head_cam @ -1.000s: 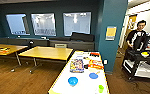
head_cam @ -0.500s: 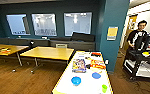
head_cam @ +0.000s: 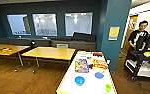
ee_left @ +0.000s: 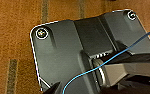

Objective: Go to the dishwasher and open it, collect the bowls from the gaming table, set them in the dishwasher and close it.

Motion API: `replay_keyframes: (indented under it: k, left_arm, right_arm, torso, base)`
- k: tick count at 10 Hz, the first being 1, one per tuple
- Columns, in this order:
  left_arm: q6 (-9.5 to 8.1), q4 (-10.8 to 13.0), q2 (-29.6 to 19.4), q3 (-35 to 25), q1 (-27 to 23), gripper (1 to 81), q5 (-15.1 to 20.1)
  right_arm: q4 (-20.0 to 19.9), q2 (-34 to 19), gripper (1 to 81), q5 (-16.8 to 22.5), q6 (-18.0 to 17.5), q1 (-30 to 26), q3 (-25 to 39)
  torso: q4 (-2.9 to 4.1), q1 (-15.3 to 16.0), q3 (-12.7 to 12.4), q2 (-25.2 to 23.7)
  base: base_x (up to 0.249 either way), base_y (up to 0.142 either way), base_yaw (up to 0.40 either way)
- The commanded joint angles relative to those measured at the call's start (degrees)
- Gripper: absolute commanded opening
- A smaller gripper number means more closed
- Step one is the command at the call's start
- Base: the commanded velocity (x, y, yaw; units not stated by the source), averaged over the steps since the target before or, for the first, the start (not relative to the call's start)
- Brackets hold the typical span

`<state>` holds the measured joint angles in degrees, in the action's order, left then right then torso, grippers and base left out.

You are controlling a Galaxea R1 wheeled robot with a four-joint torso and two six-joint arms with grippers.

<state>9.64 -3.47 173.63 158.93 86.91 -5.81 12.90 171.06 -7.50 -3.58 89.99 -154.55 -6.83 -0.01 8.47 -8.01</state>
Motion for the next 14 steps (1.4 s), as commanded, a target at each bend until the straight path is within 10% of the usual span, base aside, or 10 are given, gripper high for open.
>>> replay_keyframes:
  k: [1, 14]
  left_arm:
    - [0.11, -0.3, -0.1, 0.2, -2.7, 81.1, 2.8]
    - [0.11, 0.0, 0.0, 0.1, -2.7, 81.1, 2.8]
  right_arm:
    - [-0.1, 0.0, 81.1, 2.4, 0.2, -2.8, 0.1]
    - [-0.2, 0.0, 81.1, 2.4, 0.2, -2.9, 0.1]
  torso:
    - [0.0, 0.0, 0.0, 0.0]
    - [0.0, 0.0, 0.0, 0.0]
  base:
    - [0.0, 0.1, 0.0]
    - [0.0, 0.023, 0.0]
